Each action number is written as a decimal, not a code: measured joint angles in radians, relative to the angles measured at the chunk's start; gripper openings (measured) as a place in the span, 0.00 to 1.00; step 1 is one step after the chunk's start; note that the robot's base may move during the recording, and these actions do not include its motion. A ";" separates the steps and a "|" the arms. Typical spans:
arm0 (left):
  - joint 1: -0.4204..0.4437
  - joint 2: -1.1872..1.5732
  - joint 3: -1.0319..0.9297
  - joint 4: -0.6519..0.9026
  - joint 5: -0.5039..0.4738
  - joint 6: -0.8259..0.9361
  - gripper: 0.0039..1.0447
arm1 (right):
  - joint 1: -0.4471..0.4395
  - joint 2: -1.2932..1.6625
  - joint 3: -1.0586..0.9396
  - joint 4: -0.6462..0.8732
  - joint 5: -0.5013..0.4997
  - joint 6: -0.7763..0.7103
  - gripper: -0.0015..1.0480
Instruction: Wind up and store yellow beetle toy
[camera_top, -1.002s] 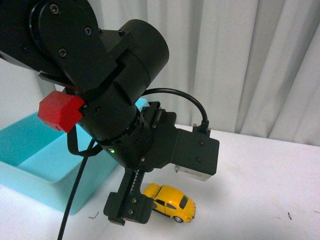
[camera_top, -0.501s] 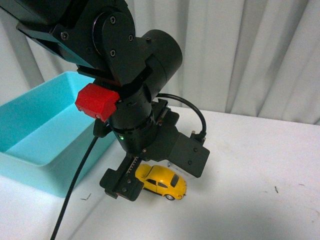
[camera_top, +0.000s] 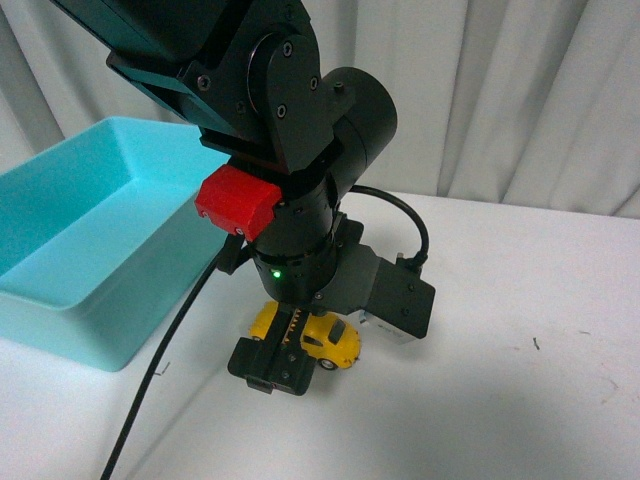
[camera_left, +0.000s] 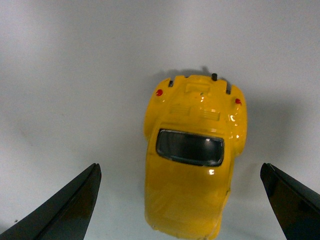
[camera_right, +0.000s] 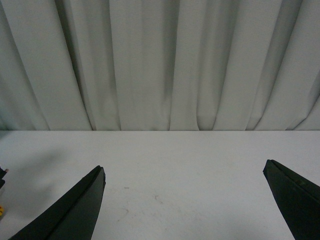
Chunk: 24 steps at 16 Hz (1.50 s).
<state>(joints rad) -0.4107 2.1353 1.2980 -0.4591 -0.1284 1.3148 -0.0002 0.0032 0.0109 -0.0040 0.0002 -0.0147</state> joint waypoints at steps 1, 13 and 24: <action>-0.001 0.010 0.000 -0.003 -0.011 -0.023 0.94 | 0.000 0.000 0.000 0.000 0.000 0.000 0.94; 0.006 0.022 0.038 -0.044 -0.015 -0.130 0.37 | 0.000 0.000 0.000 0.000 0.000 0.000 0.94; 0.528 -0.218 0.160 0.209 0.230 -0.902 0.37 | 0.000 0.000 0.000 0.000 0.000 0.000 0.94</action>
<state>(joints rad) 0.1169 1.9171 1.4582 -0.2501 0.1020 0.4129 -0.0002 0.0032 0.0109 -0.0040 0.0002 -0.0147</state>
